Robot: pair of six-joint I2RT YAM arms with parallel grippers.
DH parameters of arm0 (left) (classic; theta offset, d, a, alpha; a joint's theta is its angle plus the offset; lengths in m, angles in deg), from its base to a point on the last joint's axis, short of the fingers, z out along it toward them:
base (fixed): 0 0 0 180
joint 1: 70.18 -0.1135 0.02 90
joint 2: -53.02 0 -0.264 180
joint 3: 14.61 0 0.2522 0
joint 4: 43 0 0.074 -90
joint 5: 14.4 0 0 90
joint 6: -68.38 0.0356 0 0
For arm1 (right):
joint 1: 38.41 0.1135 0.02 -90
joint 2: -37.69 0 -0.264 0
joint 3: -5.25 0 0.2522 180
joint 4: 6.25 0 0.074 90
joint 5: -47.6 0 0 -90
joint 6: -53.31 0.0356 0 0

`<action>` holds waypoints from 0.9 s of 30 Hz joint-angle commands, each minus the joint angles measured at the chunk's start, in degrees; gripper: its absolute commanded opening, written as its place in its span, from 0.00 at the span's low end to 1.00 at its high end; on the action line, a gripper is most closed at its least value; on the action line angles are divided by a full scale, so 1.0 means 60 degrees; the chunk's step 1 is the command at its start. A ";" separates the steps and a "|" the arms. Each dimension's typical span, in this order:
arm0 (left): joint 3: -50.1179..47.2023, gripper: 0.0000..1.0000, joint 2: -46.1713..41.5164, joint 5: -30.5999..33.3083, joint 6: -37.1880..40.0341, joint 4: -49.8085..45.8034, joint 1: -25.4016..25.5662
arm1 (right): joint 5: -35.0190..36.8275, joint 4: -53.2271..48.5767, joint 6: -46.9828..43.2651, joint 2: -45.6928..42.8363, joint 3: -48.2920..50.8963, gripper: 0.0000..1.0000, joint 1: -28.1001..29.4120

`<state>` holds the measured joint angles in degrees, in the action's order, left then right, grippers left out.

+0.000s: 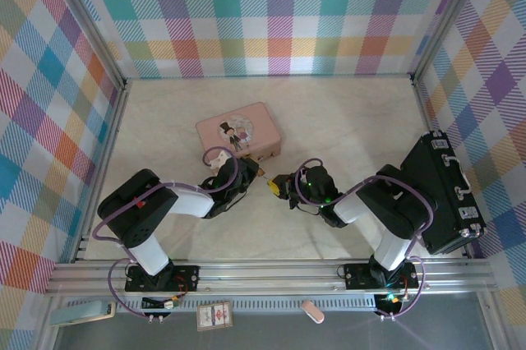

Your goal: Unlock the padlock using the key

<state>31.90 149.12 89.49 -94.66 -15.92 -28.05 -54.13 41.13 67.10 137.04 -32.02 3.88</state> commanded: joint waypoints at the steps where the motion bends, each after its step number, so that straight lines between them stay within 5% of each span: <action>1: -0.0050 0.00 0.0050 -0.0205 -0.1055 0.1720 0.0052 | 0.0268 0.0922 0.0406 0.0249 0.0064 0.00 0.0072; 27: -0.0259 0.00 0.0102 -0.0200 -0.1157 0.2115 0.0092 | 0.0312 0.2144 0.1122 0.0808 0.0192 0.00 0.0078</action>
<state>30.70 149.36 90.17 -95.57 -12.01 -28.03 -53.32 50.25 72.89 141.87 -31.77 4.05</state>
